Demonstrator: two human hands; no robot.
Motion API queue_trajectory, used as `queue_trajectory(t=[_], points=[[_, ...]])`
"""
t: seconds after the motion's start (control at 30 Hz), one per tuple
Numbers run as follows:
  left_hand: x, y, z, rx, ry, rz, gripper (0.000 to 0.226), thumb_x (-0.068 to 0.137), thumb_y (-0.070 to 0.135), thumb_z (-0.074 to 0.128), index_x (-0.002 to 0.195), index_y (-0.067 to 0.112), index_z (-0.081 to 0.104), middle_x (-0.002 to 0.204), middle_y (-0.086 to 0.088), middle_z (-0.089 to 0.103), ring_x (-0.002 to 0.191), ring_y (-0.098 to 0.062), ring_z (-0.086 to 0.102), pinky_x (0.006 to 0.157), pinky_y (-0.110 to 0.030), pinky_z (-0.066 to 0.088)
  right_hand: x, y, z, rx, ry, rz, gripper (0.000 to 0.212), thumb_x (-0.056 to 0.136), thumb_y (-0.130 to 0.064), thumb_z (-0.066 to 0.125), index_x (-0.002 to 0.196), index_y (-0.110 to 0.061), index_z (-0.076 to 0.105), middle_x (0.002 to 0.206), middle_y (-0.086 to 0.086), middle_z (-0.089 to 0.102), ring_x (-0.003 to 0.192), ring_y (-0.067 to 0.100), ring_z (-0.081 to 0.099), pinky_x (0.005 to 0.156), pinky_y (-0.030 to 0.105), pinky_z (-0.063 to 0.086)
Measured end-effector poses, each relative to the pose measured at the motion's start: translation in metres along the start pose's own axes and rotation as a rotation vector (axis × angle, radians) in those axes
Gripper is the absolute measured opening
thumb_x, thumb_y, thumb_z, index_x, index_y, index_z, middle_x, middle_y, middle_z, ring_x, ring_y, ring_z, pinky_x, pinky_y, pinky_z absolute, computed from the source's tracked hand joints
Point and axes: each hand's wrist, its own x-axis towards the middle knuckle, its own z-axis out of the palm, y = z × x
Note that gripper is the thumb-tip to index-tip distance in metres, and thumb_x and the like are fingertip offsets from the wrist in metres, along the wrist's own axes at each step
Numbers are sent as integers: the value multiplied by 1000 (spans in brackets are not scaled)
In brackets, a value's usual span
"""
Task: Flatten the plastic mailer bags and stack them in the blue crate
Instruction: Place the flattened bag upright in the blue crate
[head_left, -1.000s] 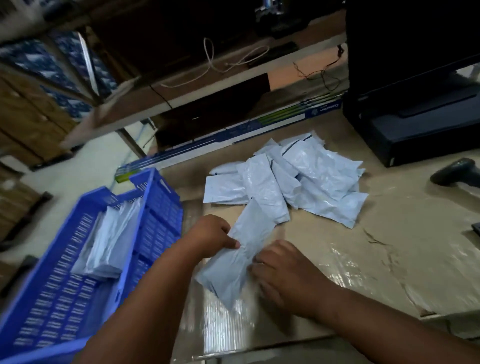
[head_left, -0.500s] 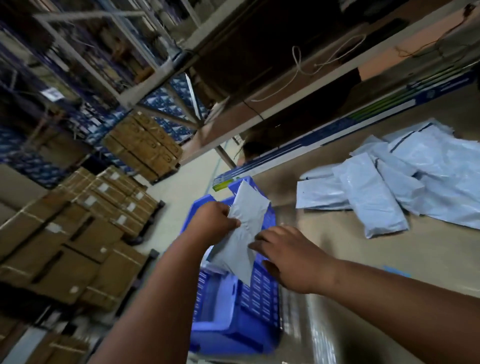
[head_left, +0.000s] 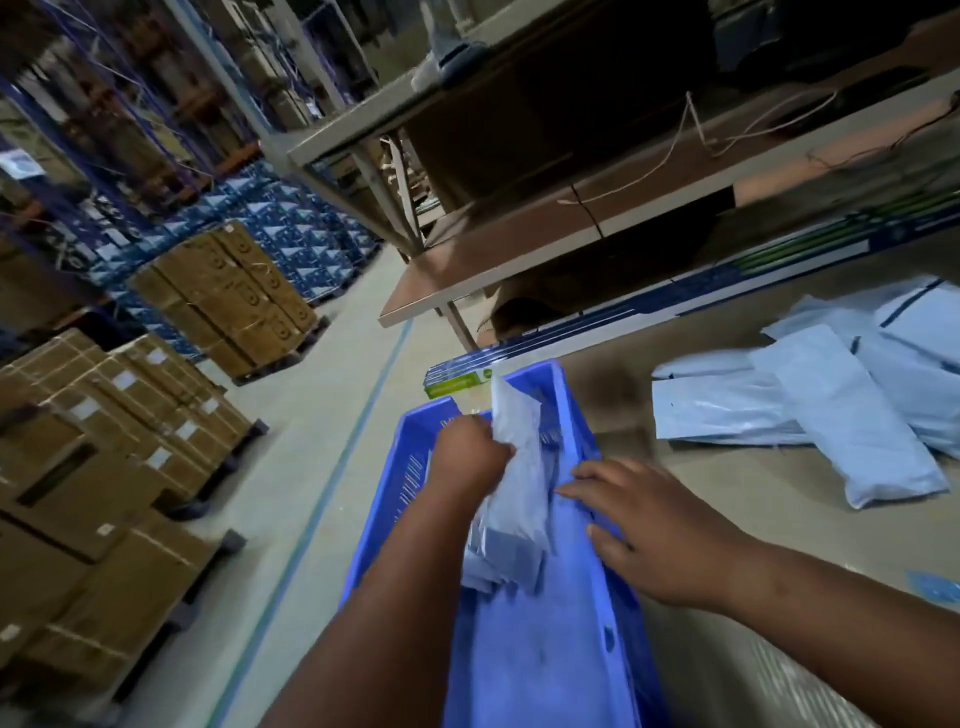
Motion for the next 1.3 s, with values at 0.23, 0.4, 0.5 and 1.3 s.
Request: queue_trajectory(t=[0.23, 0.4, 0.5, 1.3], points=[[30, -21, 81, 197, -85, 109, 54, 88, 20, 65, 140, 6, 58, 139, -15, 64, 130, -37, 58, 116, -43, 38, 15, -14, 15, -76, 9, 52, 49, 94, -42, 43, 139, -38, 63, 153, -8, 46, 142, 15, 41, 115, 34, 38], [33, -26, 99, 292, -37, 126, 54, 87, 24, 68, 139, 18, 55, 127, -5, 68, 118, -29, 68, 100, -40, 54, 16, -16, 20, -101, 16, 60, 44, 95, -42, 41, 130, -33, 67, 155, -3, 46, 145, 19, 38, 118, 32, 35], [29, -21, 105, 515, 88, 350, 37, 84, 34, 66, 117, 18, 61, 114, -7, 67, 110, -33, 65, 86, -41, 53, 17, -18, 21, -118, 9, 67, 47, 93, -39, 36, 128, -31, 67, 156, -3, 44, 147, 19, 35, 119, 37, 36], [54, -7, 136, 861, -77, 576, 50, 106, 40, 33, 135, 17, 66, 130, -10, 70, 137, -34, 49, 128, -53, -10, 7, -16, 6, -77, -69, 59, 57, 106, -58, 21, 158, -44, 39, 176, -11, 12, 162, 10, 6, 128, 41, 17]])
